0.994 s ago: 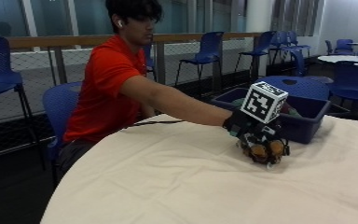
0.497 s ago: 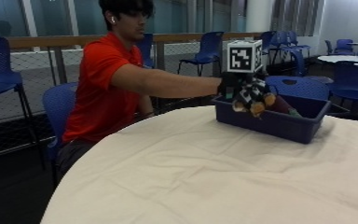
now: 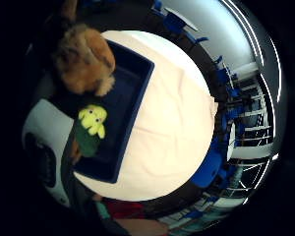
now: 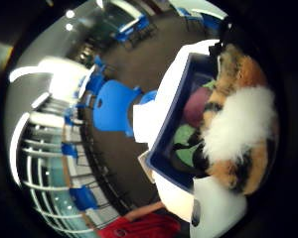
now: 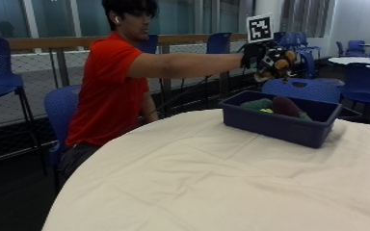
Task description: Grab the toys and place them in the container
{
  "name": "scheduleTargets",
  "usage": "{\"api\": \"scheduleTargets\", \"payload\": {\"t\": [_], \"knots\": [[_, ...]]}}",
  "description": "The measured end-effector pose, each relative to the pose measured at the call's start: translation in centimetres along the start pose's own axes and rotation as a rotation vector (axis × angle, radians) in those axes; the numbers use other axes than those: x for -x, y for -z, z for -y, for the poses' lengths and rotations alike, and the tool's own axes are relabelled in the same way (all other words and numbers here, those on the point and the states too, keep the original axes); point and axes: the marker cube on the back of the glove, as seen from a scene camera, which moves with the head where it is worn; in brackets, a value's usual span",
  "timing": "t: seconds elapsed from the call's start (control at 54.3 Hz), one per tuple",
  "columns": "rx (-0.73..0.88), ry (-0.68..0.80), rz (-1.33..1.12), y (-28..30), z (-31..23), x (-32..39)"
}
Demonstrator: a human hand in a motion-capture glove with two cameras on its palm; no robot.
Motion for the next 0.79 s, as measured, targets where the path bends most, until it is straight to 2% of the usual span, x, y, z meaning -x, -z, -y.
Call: {"api": "scheduleTargets", "payload": {"t": [0.055,0.203,0.405,0.608,0.792], "knots": [[0.017,-0.037,-0.002,-0.9,0.0,0.0],[0.130,-0.001,0.179,-2.7,-0.9,0.1],[0.196,0.033,0.253,-3.5,-1.9,-1.8],[0.250,0.024,0.184,-2.2,-3.3,-3.3],[0.266,0.002,-0.006,-1.2,-4.9,-5.7]]}}
